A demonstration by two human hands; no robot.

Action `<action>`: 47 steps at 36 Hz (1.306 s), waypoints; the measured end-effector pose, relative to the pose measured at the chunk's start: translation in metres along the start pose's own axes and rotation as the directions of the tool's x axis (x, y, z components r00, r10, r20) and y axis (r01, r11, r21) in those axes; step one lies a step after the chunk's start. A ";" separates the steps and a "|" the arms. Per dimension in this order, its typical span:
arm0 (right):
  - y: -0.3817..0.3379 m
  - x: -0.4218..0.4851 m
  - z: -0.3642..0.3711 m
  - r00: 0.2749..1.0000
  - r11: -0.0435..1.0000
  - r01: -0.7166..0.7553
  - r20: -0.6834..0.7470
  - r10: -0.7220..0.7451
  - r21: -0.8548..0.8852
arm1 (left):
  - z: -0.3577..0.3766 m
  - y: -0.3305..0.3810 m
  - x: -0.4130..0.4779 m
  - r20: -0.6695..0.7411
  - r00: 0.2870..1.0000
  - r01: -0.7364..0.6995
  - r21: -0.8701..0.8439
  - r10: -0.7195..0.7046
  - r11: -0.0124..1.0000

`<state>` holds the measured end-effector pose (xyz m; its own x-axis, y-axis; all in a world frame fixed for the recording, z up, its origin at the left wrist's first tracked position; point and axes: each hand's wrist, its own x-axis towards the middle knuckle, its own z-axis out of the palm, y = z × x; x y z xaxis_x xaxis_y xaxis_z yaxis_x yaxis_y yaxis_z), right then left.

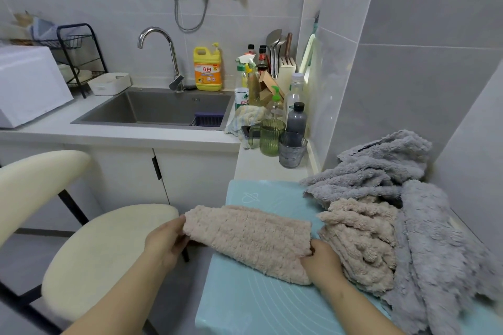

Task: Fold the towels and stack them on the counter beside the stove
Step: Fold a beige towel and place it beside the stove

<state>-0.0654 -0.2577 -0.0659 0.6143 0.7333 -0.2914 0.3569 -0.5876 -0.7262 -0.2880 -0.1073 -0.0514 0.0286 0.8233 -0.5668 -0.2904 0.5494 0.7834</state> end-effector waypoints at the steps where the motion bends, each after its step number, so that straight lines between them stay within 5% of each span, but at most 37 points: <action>1: 0.001 0.000 0.000 1.000 1.000 0.001 -0.003 -0.001 0.006 | -0.002 0.001 0.000 0.019 1.000 0.009 -0.014 -0.009 1.000; 9: 0.003 0.000 0.004 1.000 1.000 0.006 -0.019 -0.006 0.008 | -0.013 -0.010 -0.009 0.240 0.952 0.124 0.255 -0.187 0.959; 16: 0.005 -0.005 0.003 0.998 0.998 0.060 -0.011 -0.060 0.006 | -0.017 -0.020 0.007 0.091 0.992 -0.124 0.491 0.091 0.862; 24: 0.006 -0.008 0.001 0.994 0.993 0.107 0.001 -0.107 -0.050 | -0.023 -0.015 0.008 0.057 0.969 -0.236 0.513 0.242 0.825; 37: 0.002 -0.006 0.003 0.997 0.997 0.076 -0.004 -0.076 -0.034 | -0.030 -0.007 -0.001 0.177 0.983 0.015 0.169 -0.046 0.985; 47: 0.000 -0.012 0.006 0.996 0.992 0.070 -0.061 -0.064 0.105 | -0.026 -0.005 0.005 0.202 0.970 0.057 0.363 -0.138 0.930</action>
<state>-0.0769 -0.2646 -0.0664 0.6316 0.7474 -0.2060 0.3235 -0.4956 -0.8061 -0.3114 -0.1094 -0.0644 0.2607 0.7510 -0.6067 0.0787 0.6098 0.7887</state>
